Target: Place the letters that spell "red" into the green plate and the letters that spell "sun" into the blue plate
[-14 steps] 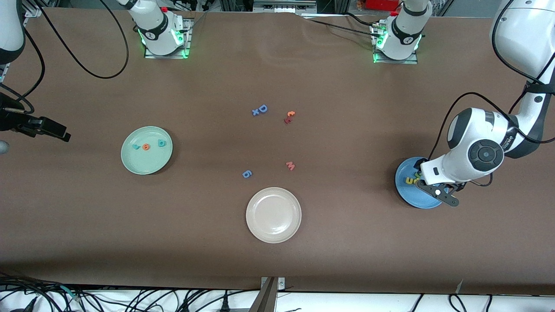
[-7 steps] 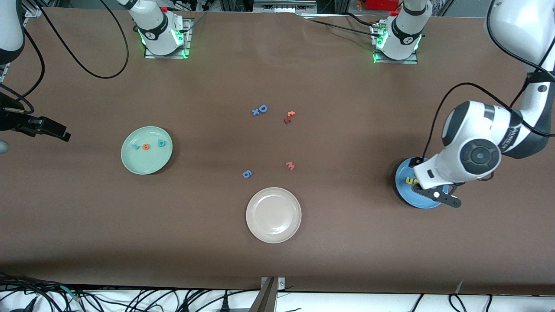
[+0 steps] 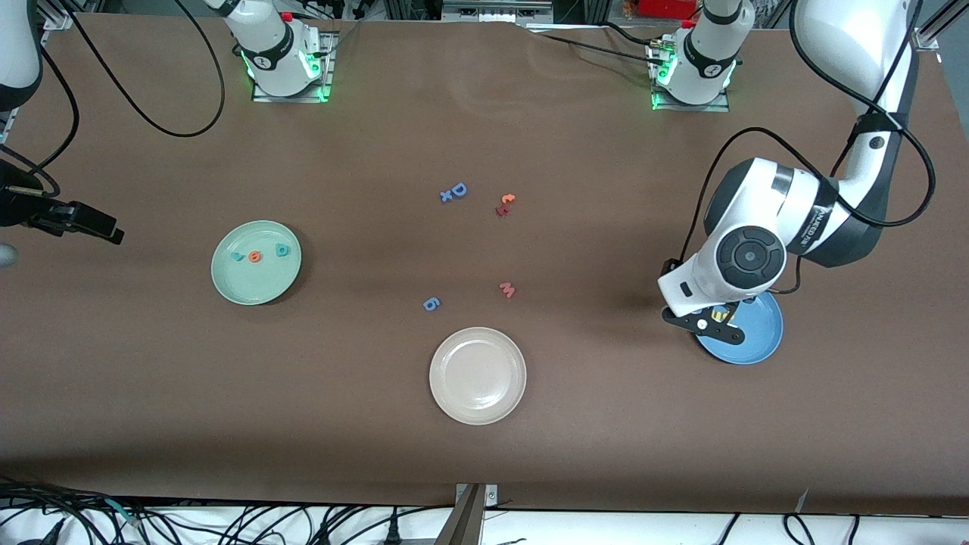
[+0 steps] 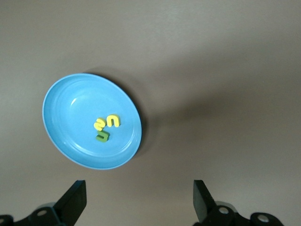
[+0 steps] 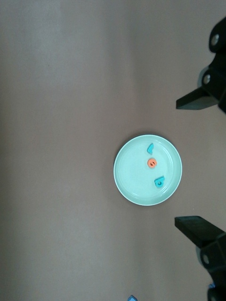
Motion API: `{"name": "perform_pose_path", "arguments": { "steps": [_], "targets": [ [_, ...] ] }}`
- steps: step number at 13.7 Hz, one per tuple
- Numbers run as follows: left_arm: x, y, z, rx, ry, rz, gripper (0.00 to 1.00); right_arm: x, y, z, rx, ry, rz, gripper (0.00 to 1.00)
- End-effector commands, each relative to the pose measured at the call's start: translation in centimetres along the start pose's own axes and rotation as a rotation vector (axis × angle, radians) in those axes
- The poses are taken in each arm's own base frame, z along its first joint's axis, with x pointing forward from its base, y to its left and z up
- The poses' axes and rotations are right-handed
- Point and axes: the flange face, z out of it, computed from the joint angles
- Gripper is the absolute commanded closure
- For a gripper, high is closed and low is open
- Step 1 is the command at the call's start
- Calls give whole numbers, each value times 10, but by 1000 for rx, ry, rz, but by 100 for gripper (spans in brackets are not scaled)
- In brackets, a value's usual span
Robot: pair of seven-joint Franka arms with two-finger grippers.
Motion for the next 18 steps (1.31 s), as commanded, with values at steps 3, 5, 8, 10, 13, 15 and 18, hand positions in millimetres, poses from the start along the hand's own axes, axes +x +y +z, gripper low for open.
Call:
{"name": "perform_pose_path", "arguments": {
  "steps": [3,5,8,10,13,15,18],
  "targets": [
    [-42,-24,-66,-35,69,-60,0,-7,4,-8,-15,-21,-27,0],
    [-67,-57,-93,-79,114,-132,0,-10,4,-9,-14,-46,-55,0],
    [-97,-95,-118,-114,163,-175,0,-10,2,-14,-15,-38,-57,0],
    [-113,-125,-129,-148,199,-180,0,-12,-3,-14,-3,-47,-36,1],
    [-127,-141,-142,-177,239,-159,0,-17,-5,-21,-5,-44,25,1],
    [-138,-145,-155,-185,265,-171,0,-21,-4,-26,-10,-46,14,1],
    [-150,-145,-172,-181,294,-176,0,-21,-4,-27,-9,-43,13,1]
  ]
}}
